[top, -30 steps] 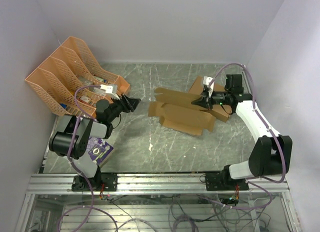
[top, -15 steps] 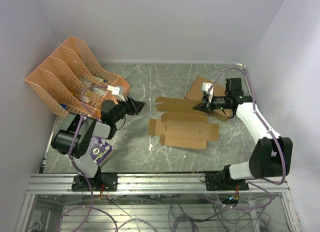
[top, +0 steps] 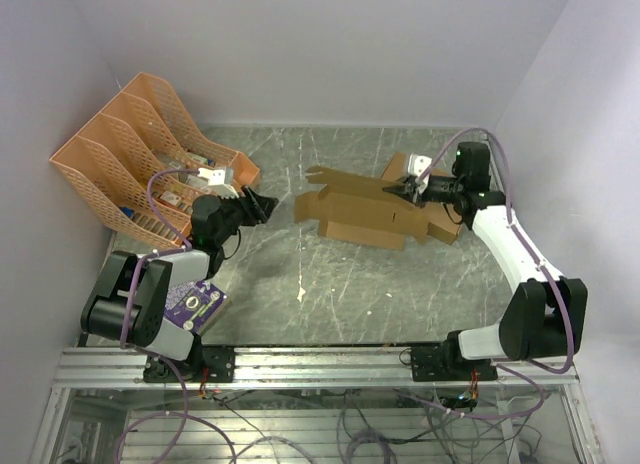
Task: Fold the paper box
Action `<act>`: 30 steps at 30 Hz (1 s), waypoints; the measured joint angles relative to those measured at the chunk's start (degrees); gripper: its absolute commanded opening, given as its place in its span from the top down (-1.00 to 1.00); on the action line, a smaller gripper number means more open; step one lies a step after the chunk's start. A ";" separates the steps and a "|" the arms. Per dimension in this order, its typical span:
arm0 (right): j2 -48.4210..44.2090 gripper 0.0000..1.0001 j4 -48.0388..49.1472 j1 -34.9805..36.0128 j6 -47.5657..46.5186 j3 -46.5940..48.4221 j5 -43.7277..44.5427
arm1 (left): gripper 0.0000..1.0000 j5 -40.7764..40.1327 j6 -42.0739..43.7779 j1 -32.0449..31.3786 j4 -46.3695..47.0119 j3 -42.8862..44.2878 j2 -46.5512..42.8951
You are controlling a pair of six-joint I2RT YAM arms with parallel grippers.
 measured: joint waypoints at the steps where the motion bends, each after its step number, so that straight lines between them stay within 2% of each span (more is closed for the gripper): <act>1: -0.15 1.00 0.66 0.37 -0.79 -1.03 0.09 | -0.32 -0.20 0.31 0.22 -0.70 0.02 0.02; 5: -1.20 1.00 1.62 2.82 -4.20 -8.35 1.57 | -0.31 -0.48 0.59 0.57 -2.51 0.02 0.09; 10: -2.54 1.00 -0.04 5.66 -7.34 -10.56 3.30 | -0.31 -0.42 -0.68 0.57 -2.27 0.02 0.74; 17: -5.01 1.00 1.14 7.43 -4.22 -13.25 5.20 | -0.33 0.09 -2.93 0.57 -3.69 0.00 -0.02; 20: -2.99 1.00 1.01 7.43 -1.40 -11.17 6.58 | -0.34 0.46 -3.61 0.57 -6.51 0.00 -2.45; 26: 5.66 1.00 -0.66 7.48 2.25 4.20 8.96 | -0.34 0.42 -3.74 0.57 -13.68 2.40 -7.06; 30: 1.64 1.00 1.38 8.07 0.70 1.92 8.90 | -0.35 0.37 -3.80 0.57 -14.88 2.43 -9.31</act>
